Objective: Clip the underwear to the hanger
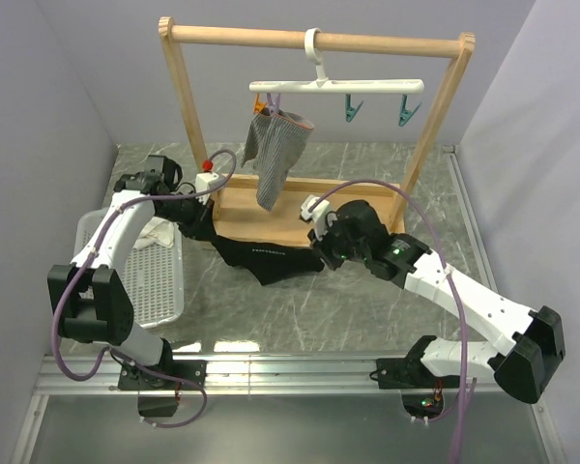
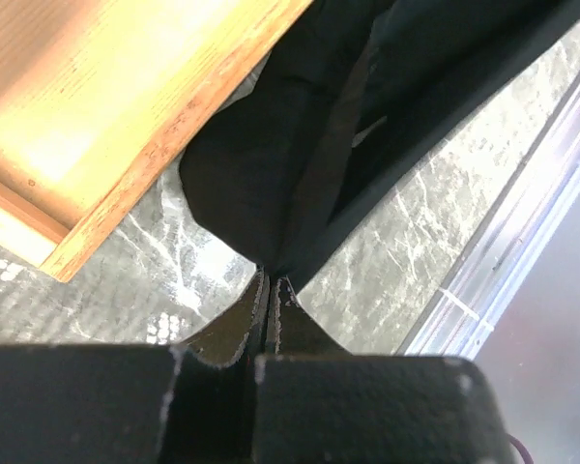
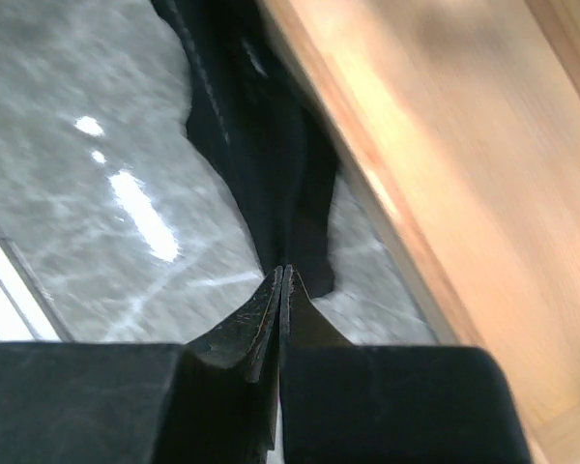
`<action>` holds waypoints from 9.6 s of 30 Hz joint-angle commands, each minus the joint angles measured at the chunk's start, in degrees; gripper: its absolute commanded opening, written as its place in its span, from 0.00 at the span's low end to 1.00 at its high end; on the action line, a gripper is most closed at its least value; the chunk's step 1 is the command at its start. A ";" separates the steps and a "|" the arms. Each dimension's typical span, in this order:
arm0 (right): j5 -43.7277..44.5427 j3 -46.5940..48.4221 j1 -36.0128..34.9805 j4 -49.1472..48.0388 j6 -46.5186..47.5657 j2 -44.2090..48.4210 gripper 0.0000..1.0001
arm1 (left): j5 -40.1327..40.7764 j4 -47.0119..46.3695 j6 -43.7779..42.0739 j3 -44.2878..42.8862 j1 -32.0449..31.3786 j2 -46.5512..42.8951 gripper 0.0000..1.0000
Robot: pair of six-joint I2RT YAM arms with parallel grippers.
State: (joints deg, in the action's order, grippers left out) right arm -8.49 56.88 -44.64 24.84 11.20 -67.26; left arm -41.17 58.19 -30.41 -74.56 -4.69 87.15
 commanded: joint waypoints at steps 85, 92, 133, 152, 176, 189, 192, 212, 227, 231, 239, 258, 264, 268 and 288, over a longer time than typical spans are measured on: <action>-15.84 13.86 1.23 4.17 -8.47 -32.74 0.36 | 10.32 -18.81 -23.29 32.29 -33.01 -10.70 0.44; -14.45 16.15 -0.80 3.28 -9.00 -41.45 0.36 | 12.16 -18.38 -23.46 30.97 -37.67 -7.27 0.45; -9.70 12.20 0.44 6.45 -8.92 -42.95 0.36 | 15.25 -9.77 -24.87 28.43 -45.50 -2.25 0.60; -9.96 11.59 0.52 5.48 -9.18 -26.27 0.55 | 7.33 -6.24 -11.53 18.85 -47.87 -25.60 0.71; 1.16 7.18 6.76 -1.02 -10.41 19.09 0.73 | 18.24 -54.67 29.80 11.38 -40.67 -33.20 0.83; 10.88 23.17 10.27 2.40 -10.93 18.50 0.82 | 9.01 -86.45 45.25 -5.49 -30.48 -6.05 0.80; 8.85 27.40 13.88 4.16 -14.10 15.77 0.81 | 6.64 -94.80 51.40 -10.41 -28.45 1.24 0.78; 9.63 32.76 18.36 -1.20 -16.65 8.64 0.78 | 1.18 -119.19 67.15 -27.39 -28.97 25.61 0.65; 12.17 33.56 19.15 -7.17 -22.88 6.89 0.65 | 1.88 -113.92 62.24 -28.62 -31.43 25.00 0.26; 13.32 35.48 19.07 -9.11 -25.70 4.60 0.61 | 4.68 -110.85 58.64 -27.48 -32.22 23.77 0.08; 16.49 38.30 17.75 -8.58 -27.02 1.17 0.53 | 14.08 -105.22 51.78 -22.65 -33.45 20.60 0.00; 30.64 39.53 12.56 -13.42 -22.45 -6.47 0.45 | 20.25 -100.29 44.30 -21.24 -36.80 18.05 0.00; 31.78 40.32 12.47 -14.56 -22.01 -8.41 0.37 | 20.07 -99.41 43.51 -21.59 -36.88 18.05 0.00; 31.87 40.41 12.48 -15.00 -21.22 -8.76 0.26 | 19.46 -98.89 42.81 -20.97 -36.88 17.70 0.01; 27.31 38.39 14.85 -17.90 -17.71 -8.23 0.00 | 10.33 -100.11 46.58 -23.95 -32.93 20.07 0.41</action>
State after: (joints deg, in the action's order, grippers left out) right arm 19.99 93.86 -30.48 11.44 -7.49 -76.38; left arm -27.18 -40.64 13.52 -94.96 -38.20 106.83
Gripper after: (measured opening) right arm 0.120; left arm 0.384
